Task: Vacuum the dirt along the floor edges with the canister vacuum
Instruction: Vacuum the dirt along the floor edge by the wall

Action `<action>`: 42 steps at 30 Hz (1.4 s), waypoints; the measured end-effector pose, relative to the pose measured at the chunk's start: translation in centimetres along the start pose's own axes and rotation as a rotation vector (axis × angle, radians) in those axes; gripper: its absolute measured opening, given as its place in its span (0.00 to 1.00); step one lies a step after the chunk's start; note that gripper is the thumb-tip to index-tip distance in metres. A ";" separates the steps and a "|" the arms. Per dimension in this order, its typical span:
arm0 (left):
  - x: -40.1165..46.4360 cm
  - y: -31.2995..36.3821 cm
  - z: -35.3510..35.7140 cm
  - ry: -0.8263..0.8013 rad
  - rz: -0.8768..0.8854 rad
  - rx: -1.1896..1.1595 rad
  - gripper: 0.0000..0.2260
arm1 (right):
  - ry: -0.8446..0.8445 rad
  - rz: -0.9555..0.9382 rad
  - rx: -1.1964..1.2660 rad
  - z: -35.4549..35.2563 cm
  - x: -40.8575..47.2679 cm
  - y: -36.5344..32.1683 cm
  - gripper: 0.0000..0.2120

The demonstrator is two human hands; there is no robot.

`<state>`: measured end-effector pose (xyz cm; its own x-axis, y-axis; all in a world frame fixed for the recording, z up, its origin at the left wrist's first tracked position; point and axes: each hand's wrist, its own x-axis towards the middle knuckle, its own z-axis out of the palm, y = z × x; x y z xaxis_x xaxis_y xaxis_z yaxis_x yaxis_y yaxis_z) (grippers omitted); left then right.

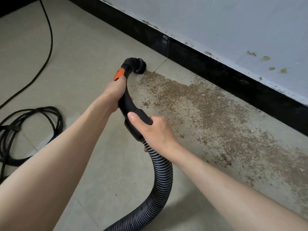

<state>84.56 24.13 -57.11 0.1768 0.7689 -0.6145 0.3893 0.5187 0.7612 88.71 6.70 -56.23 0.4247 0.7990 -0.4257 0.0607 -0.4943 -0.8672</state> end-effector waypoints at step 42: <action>-5.9 -2.3 5.6 -0.226 0.074 0.269 0.13 | 0.239 0.158 0.032 -1.2 -7.4 3.8 0.25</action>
<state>87.74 16.28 -56.37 0.3975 0.6826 -0.6132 0.5866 0.3248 0.7419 86.86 -1.51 -56.01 0.6277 0.6079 -0.4862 -0.0503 -0.5916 -0.8046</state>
